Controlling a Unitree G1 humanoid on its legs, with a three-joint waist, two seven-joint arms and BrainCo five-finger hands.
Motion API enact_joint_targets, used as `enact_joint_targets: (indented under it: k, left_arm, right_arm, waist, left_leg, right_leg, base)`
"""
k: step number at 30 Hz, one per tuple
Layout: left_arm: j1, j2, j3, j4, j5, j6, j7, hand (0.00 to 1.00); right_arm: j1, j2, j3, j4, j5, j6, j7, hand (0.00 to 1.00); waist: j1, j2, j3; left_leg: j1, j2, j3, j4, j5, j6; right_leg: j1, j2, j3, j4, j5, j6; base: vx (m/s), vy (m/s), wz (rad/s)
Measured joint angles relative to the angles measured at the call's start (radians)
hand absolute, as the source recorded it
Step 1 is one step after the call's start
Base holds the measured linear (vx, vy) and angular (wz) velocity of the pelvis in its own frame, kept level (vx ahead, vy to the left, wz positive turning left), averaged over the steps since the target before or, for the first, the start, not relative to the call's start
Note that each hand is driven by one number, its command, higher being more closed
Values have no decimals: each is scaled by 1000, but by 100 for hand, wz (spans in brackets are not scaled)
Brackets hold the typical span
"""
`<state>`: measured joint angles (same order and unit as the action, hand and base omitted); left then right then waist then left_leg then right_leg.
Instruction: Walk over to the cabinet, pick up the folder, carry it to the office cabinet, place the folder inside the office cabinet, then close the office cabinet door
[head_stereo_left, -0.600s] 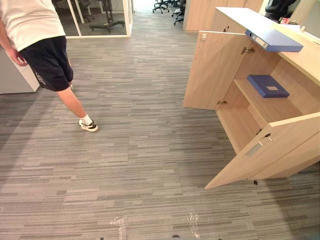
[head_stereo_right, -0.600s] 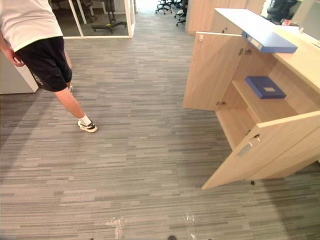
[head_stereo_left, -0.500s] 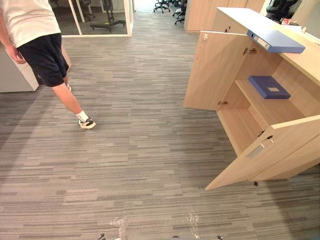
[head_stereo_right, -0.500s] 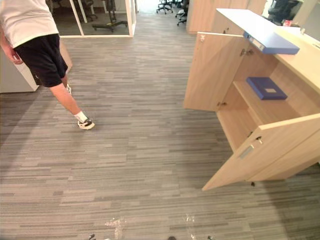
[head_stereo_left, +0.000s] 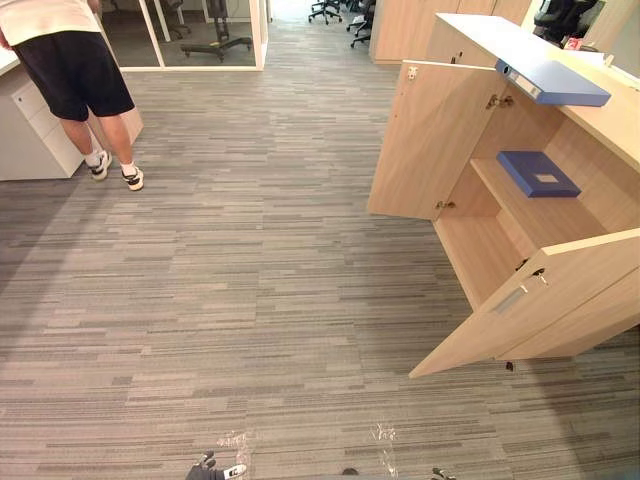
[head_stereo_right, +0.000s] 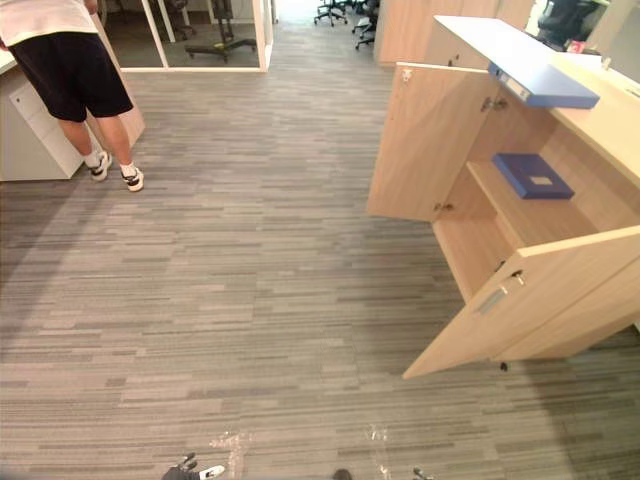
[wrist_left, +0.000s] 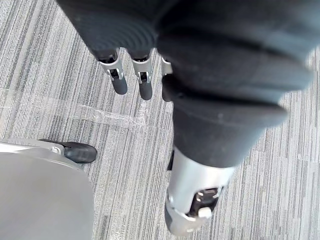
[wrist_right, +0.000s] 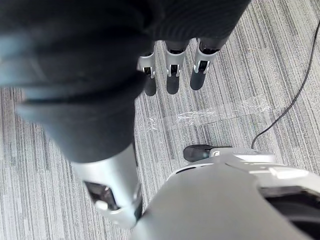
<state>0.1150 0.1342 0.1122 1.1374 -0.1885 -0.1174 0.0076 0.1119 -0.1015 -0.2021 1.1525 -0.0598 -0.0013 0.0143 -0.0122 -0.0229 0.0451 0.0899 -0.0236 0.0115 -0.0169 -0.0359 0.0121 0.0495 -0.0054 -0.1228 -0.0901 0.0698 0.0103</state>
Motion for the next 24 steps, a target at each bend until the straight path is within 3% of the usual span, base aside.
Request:
enact_joint_targets:
  k: [3, 6, 7, 8, 9, 10, 12, 15, 17, 18, 19, 20, 23, 24]
  left_arm:
    - [-6, 2, 1, -1, 3, 0, 7, 0]
    - [-16, 5, 17, -14, 1, 0, 6, 0]
    - [-13, -4, 53, -39, -2, 1, 6, 0]
    - [-13, -11, 85, -60, -5, 1, 6, 0]
    - [-15, -26, 131, -87, -7, 1, 7, 0]
    - [-12, -36, 145, -101, -14, -4, 11, 0]
    - [-11, -34, 142, -101, -22, -6, 14, 0]
    - [-11, -35, 138, -98, -53, -9, 28, 0]
    - [-2, -42, 143, -99, -72, -12, 48, 0]
    - [2, -46, 144, -99, -77, -15, 54, 0]
    - [6, -43, 144, -98, -80, -18, 61, 0]
    - [10, -29, 146, -99, -78, -19, 63, 0]
    - [16, -23, 156, -99, -61, -19, 69, 0]
    - [21, -22, 150, -105, -51, -19, 73, 0]
  right_arm:
    - [-4, 0, 6, 0, 0, 0, 0, 0]
    - [-14, 7, 2, -1, 0, -2, 3, 0]
    - [-19, 8, -4, -8, 0, -2, 4, 0]
    - [-19, 9, -2, -23, 0, -2, 4, 0]
    - [-25, 8, -1, -33, 0, -1, 4, 0]
    - [-24, 4, -2, -40, 0, 2, 4, 0]
    - [-21, 4, -6, -39, 0, 3, 4, 0]
    - [-23, 3, -13, -39, 0, 3, 5, 0]
    - [-21, -1, -14, -42, 0, 3, 4, 0]
    - [-19, -4, -16, -41, 0, 3, 4, 0]
    - [-10, 2, -45, -39, 0, 3, 4, 0]
    - [-14, 26, -85, -25, 0, 4, 5, 0]
    - [-21, 49, -147, -8, 0, 3, 9, 0]
    - [-25, 53, -166, 0, 0, 5, 14, 0]
  waist:
    - [0, -6, 6]
    - [0, -5, 38]
    - [3, 0, 63]
    - [5, -1, 83]
    - [8, -2, 105]
    - [18, 5, 113]
    - [24, 0, 114]
    - [30, -2, 113]
    - [33, 4, 111]
    - [35, 10, 107]
    - [34, 9, 106]
    - [44, -26, 90]
    - [53, -53, 53]
    - [57, -57, 47]
  left_leg:
    - [-4, 1, 1, 12, -8, -2]
    - [-95, 15, 5, 224, -121, -20]
    - [-137, 34, 16, 352, -172, -67]
    - [-196, 46, 36, 489, -186, -87]
    - [-292, 72, 77, 700, -183, -85]
    - [-351, 108, 115, 819, -217, -53]
    - [-391, 136, 143, 796, -241, -39]
    - [-447, 141, 115, 487, -190, -48]
    - [-457, 176, 85, 245, -105, -67]
    - [-454, 192, 83, 211, -96, -79]
    - [-453, 200, 108, 223, -6, -118]
    - [-464, 151, 122, 277, 31, -112]
    - [-459, 92, 159, 343, 24, -85]
    - [-419, 58, 183, 346, 4, -35]
  right_leg:
    - [1, 1, 0, 0, -1, 0]
    - [9, 9, 0, 11, -21, -2]
    - [19, 18, -7, 21, -43, -21]
    - [31, 19, -8, 31, -53, -27]
    - [48, 16, -9, 45, -69, -36]
    - [63, 10, -8, 68, -90, -32]
    - [79, -16, -8, 74, -108, -19]
    - [80, -101, -3, 84, -142, 26]
    - [86, -159, 15, 108, -181, 81]
    - [90, -167, 17, 113, -195, 101]
    - [111, -204, 18, 123, -229, 130]
    - [116, -260, 27, 136, -250, 110]
    - [56, -336, 86, 242, -189, 50]
    - [20, -373, 111, 350, -146, 55]
  base:
    - [0, 0, 0]
    - [0, 0, 0]
    - [-18, 22, 3]
    - [-8, 26, 10]
    - [25, 49, 6]
    - [69, 44, 4]
    - [109, 90, 1]
    - [211, 256, -3]
    - [328, 348, -13]
    - [366, 411, -14]
    - [488, 525, -23]
    - [508, 518, -28]
    - [442, 411, -54]
    - [385, 372, -55]
